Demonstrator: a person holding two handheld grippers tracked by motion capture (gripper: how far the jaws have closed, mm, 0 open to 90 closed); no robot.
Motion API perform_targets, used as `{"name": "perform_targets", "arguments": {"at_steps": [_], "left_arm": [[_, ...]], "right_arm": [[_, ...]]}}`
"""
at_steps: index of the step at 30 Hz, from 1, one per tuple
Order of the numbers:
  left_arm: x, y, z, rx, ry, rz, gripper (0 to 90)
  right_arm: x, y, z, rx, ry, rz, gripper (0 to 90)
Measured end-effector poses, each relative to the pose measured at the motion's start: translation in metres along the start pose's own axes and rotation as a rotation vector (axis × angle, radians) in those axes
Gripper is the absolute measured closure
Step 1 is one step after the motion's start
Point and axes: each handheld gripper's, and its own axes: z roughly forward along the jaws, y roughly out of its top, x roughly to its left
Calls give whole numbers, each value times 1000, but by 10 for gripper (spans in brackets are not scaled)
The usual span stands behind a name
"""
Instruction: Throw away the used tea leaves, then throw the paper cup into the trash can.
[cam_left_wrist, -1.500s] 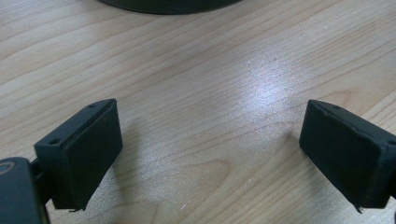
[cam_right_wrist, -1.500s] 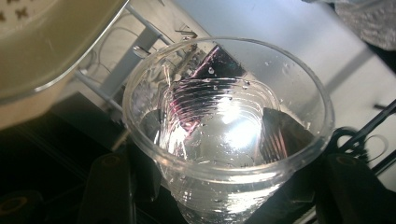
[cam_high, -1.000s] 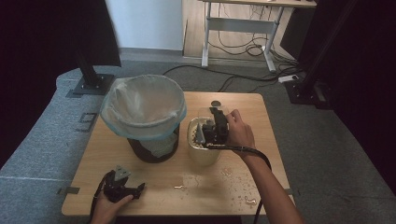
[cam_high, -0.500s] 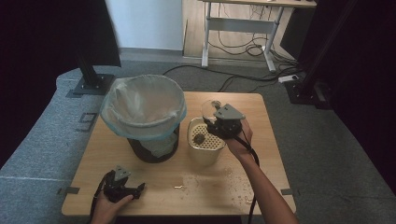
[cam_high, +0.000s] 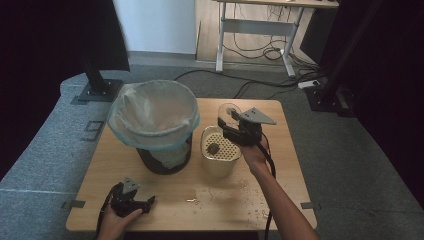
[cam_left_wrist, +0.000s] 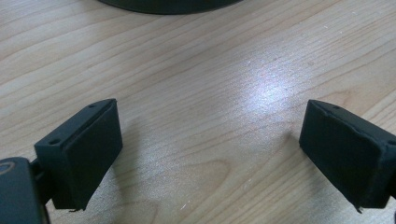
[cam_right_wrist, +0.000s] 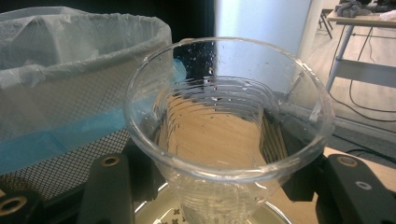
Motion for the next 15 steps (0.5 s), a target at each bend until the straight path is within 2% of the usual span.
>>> {"name": "perform_targets", "arguments": {"at_steps": [3,5,7,8,9,10,12,15], "left_arm": [[0,0,0,0,0,0,53],[0,0,0,0,0,0,53],[0,0,0,0,0,0,53],[0,0,0,1,-1,0,53],[0,0,0,1,-1,0,53],[0,0,0,0,-1,0,53],[0,0,0,0,0,0,53],[0,0,0,-1,0,-2,54]], "right_arm": [[1,2,-1,-3,-2,-9,425],[5,6,-1,-5,-19,-61,425],[6,7,-1,-8,-20,-61,425],[12,12,-1,-9,-50,-103,424],[12,12,-1,-9,-50,-103,424],[21,20,0,-23,-53,-144,424],[25,23,0,-30,-46,-148,424],[40,40,2,-65,-15,-157,424]]}}
